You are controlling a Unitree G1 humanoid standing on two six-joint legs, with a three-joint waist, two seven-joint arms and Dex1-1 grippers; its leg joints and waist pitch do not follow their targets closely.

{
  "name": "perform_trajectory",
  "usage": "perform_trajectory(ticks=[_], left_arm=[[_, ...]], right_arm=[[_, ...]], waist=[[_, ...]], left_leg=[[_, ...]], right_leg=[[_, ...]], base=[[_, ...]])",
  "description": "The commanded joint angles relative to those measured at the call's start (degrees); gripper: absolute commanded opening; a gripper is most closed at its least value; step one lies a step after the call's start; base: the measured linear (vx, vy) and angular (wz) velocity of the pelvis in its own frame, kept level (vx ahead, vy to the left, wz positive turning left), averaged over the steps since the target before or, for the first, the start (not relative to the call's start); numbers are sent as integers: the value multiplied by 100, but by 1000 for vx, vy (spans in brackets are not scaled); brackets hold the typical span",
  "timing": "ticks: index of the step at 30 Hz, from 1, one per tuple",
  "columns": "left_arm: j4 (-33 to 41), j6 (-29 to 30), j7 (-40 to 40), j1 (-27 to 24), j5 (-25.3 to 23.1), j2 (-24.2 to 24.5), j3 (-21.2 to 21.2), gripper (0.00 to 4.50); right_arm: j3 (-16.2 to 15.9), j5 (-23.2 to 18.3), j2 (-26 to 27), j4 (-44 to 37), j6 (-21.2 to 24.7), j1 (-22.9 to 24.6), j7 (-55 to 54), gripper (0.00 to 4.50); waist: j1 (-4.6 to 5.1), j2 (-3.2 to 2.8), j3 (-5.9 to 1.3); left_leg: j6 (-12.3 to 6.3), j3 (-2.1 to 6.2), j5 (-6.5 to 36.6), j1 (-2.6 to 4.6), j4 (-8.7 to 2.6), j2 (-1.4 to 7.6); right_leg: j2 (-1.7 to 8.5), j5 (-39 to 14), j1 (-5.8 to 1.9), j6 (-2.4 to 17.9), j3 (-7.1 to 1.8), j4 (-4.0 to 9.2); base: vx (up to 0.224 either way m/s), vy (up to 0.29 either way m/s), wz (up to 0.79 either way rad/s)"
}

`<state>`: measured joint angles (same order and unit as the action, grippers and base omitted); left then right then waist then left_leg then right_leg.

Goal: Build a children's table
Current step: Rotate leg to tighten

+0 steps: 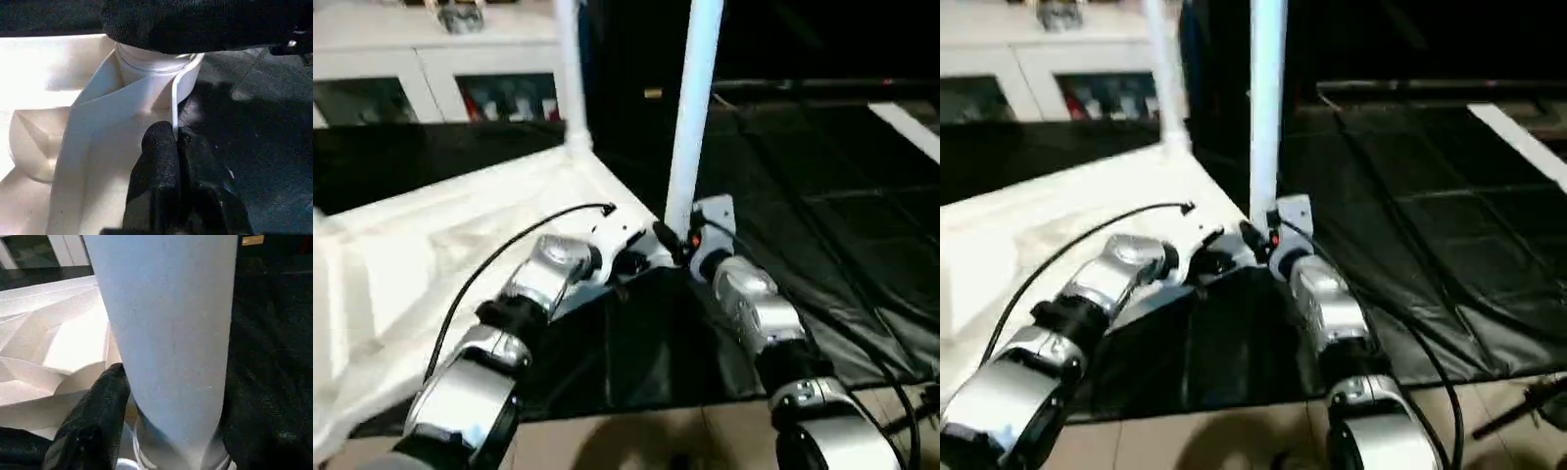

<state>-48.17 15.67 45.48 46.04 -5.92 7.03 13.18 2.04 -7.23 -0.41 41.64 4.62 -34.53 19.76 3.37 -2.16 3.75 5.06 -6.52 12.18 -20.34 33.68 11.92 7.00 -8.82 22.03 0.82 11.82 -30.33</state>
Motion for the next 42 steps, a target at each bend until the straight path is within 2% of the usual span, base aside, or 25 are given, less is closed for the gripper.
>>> perform_trajectory(ticks=[1, 2, 4, 5, 6, 8, 9, 10, 11, 13, 14, 15, 16, 19, 20, 23, 26, 29, 30, 32, 33, 34, 37, 38, 42], left_arm=[[73, -174, -32, 117, 52, -96, 39, 0], [61, -203, -16, 101, 43, -59, 43, 0], [106, -241, 127, 19, 13, 46, 66, 0], [125, -272, 202, -13, -2, 93, 86, 0], [143, -306, 271, -40, -12, 133, 106, 0], [189, -346, 443, -101, -24, 231, 160, 0], [218, -384, 539, -133, -29, 281, 193, 0], [247, -441, 669, -169, -36, 344, 240, 0], [265, -513, 801, -198, -49, 402, 293, 0], [308, -625, 1033, -248, -54, 489, 374, 0], [328, -679, 1155, -271, -51, 528, 412, 0], [349, -727, 1256, -291, -46, 559, 441, 0], [383, -806, 1455, -323, -35, 616, 495, 0], [430, -925, 1720, -358, -29, 695, 575, 0], [504, -1017, 2026, -399, -9, 799, 672, 0], [656, -1199, 2532, -460, 62, 961, 791, 0], [806, -1275, 2934, -515, 109, 1095, 904, 0], [952, -1370, 3282, -582, 81, 1245, 1046, 0], [1030, -1458, 3457, -619, 39, 1333, 1133, 0], [1122, -1512, 3600, -658, 25, 1395, 1201, 0], [1162, -1527, 3645, -673, 25, 1412, 1223, 0], [1198, -1529, 3672, -684, 31, 1423, 1232, 0], [1268, -1518, 3712, -701, 46, 1438, 1247, 0], [1304, -1510, 3731, -710, 49, 1445, 1257, 0], [1371, -1497, 3755, -731, 59, 1464, 1269, 0]], right_arm=[[-292, -33, 188, 207, 2, 183, 391, 316], [-299, -32, 137, 142, -65, 260, 496, 319], [-309, -71, -47, -178, -132, 536, 822, 345], [-317, -91, -141, -326, -127, 655, 946, 345], [-321, -112, -220, -448, -101, 753, 1049, 356], [-335, -197, -450, -779, -86, 992, 1378, 365], [-335, -247, -581, -942, -57, 1099, 1549, 373], [-322, -320, -743, -1117, -46, 1210, 1775, 386], [-292, -393, -879, -1235, -56, 1276, 1970, 386], [-230, -493, -1094, -1385, -60, 1340, 2267, 401], [-202, -536, -1212, -1448, -56, 1359, 2427, 406], [-188, -568, -1305, -1503, -45, 1374, 2555, 418], [-171, -632, -1480, -1603, -9, 1391, 2812, 436], [-200, -722, -1701, -1767, 77, 1417, 3167, 447], [-263, -867, -1944, -1948, 238, 1428, 3617, 447], [-422, -1008, -2241, -2138, 431, 1394, 4268, 447], [-607, -1049, -2413, -2230, 528, 1339, 4756, 447], [-834, -1059, -2534, -2270, 644, 1245, 5193, 447], [-971, -999, -2543, -2191, 684, 1137, 5365, 431], [-1059, -920, -2489, -1996, 679, 994, 5442, 413], [-1094, -874, -2460, -1891, 658, 931, 5457, 413], [-1136, -825, -2446, -1808, 640, 882, 5480, 407], [-1275, -711, -2428, -1609, 606, 771, 5579, 370], [-1323, -698, -2415, -1538, 604, 731, 5619, 370], [-1362, -723, -2388, -1445, 640, 657, 5675, 330]], waist=[[-53, 47, -363], [-63, 31, -382], [-95, 22, -404], [-138, 29, -427], [-143, 62, -428], [-213, 87, -459], [-219, 105, -480], [-290, 113, -526], [-328, 107, -514], [-364, 119, -517], [-405, 78, -510], [-445, 105, -501], [-463, 82, -490], [-542, 91, -466], [-569, 98, -464], [-607, 117, -463], [-662, 109, -475], [-729, 136, -486], [-749, 169, -490], [-767, 169, -488], [-765, 193, -484], [-777, 171, -481], [-848, 182, -490], [-846, 232, -495], [-849, 216, -496]], left_leg=[[-175, -44, 2154, -49, -415, 49], [-235, -53, 1943, -97, -421, 62], [-319, -68, 1632, -121, -430, 90], [-386, -94, 1453, -72, -420, 109], [-433, -112, 1366, -88, -410, 96], [-596, -194, 1166, -35, -377, 88], [-654, -194, 977, -85, -365, 84], [-818, -210, 534, -129, -320, 75], [-997, -234, 299, -100, -302, 77], [-1113, -248, 143, -108, -280, 76], [-1113, -256, 162, -99, -271, 66], [-1070, -283, 233, -86, -272, 71], [-1046, -283, 297, -82, -282, 72], [-836, -295, 615, -52, -315, 91], [-766, -297, 711, -30, -327, 97], [-703, -295, 805, -22, -341, 117], [-725, -303, 644, -31, -327, 126], [-735, -316, 515, -7, -319, 135], [-728, -323, 466, -7, -317, 130], [-702, -327, 413, -20, -318, 128], [-678, -331, 419, -21, -322, 128], [-633, -341, 427, -10, -319, 124], [-537, -365, 457, 30, -321, 132], [-545, -369, 456, 23, -320, 132], [-526, -366, 435, 1, -319, 128]], right_leg=[[306, -2840, -284, 581, -302, 441], [308, -2616, -314, 711, -343, 383], [293, -2144, -332, 868, -394, 310], [273, -1779, -298, 1028, -439, 264], [256, -1614, -301, 1099, -462, 240], [238, -1359, -274, 1327, -560, 155], [224, -1188, -319, 1358, -578, 107], [231, -717, -351, 1435, -612, 10], [219, -436, -307, 1555, -622, -14], [225, -360, -319, 1607, -635, -38], [218, -451, -318, 1599, -640, -42], [217, -619, -299, 1555, -654, -15], [215, -727, -296, 1545, -653, -3], [191, -1208, -287, 1401, -659, 50], [193, -1307, -276, 1363, -667, 58], [191, -1332, -272, 1343, -688, 53], [184, -1143, -265, 1411, -700, 8], [167, -1018, -239, 1482, -741, -27], [160, -992, -238, 1495, -759, -42], [170, -1043, -236, 1467, -771, -59], [171, -1099, -234, 1445, -778, -52], [167, -1173, -217, 1426, -789, -47], [164, -1116, -193, 1446, -806, -58], [159, -1079, -203, 1450, -805, -65], [165, -1092, -214, 1401, -812, -77]], base=[[55, 16, 5], [57, 24, 1], [58, 22, 1], [66, 7, 5], [66, 7, 5], [71, -1, 7], [68, -2, 4], [50, -8, -4], [0, 0, 0], [0, 0, 0], [0, 0, 0], [0, 0, 0], [0, 0, 0], [0, 0, 0], [0, 0, 0], [0, 0, 0], [0, 0, 0], [0, 0, 0], [0, 0, 0], [0, 0, 0], [0, 0, 0], [0, 0, 0], [0, 0, 0], [0, 0, 0], [0, 0, 0]])
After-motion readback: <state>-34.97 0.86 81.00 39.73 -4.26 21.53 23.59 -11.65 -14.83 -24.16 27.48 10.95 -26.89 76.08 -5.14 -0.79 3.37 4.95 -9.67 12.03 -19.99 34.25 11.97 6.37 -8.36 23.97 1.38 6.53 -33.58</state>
